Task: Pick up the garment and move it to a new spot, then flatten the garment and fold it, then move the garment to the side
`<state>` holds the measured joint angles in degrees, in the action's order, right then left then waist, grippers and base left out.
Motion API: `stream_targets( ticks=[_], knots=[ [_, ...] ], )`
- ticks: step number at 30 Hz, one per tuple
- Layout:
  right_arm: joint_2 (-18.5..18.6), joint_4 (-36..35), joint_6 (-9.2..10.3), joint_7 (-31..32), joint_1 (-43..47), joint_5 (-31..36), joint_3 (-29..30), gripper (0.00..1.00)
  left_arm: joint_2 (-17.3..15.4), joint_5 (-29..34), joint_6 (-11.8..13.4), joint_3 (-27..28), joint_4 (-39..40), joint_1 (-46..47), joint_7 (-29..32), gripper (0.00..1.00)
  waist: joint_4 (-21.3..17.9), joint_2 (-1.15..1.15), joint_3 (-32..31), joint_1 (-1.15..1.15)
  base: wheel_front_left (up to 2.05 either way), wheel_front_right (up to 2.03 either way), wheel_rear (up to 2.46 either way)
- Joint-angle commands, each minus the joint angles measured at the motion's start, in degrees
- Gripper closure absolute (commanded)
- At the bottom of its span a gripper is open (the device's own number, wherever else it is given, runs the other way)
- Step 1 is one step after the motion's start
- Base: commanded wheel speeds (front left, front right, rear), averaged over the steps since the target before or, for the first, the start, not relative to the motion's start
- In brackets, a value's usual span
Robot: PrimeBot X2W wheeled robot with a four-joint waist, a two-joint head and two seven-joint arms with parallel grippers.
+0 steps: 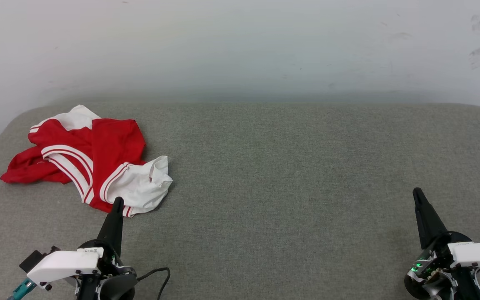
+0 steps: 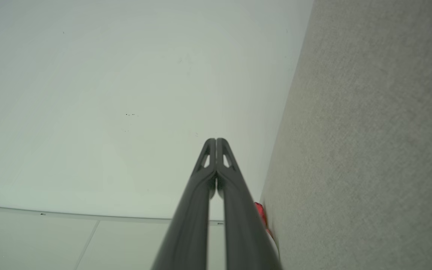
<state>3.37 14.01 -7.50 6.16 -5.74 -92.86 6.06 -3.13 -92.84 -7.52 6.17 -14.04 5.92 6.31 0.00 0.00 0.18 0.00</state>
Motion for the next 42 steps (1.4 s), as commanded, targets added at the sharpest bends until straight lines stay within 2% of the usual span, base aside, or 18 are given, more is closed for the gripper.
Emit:
stream_targets(
  ticks=[1,34,35,42],
  knots=[
    [-0.2,0.1,0.02,0.1,-0.8,0.2,0.1,1.0,0.0,0.3,-0.2,0.2,0.0,0.5,0.0,1.0,0.0,0.0,0.0,0.0,0.0,0.0,0.0],
    [-0.1,0.2,-0.01,0.1,0.2,0.2,0.1,1.0,0.1,0.4,0.0,0.0,-0.3,-0.1,0.0,1.0,0.0,0.0,0.0,0.0,0.0,0.0,0.0],
    [-0.2,0.7,0.0,0.1,0.5,0.2,0.1,0.0,0.2,0.4,0.0,0.0,-0.7,-0.4,0.0,0.0,0.0,0.0,0.0,0.0,0.0,0.0,0.0],
    [-0.2,1.0,0.0,-1.4,2.0,1.4,-0.7,0.0,0.3,1.3,0.0,-0.5,-0.4,-1.7,-1.5,0.0,0.0,0.0,0.1,0.0,0.0,0.0,0.0]
  ],
)
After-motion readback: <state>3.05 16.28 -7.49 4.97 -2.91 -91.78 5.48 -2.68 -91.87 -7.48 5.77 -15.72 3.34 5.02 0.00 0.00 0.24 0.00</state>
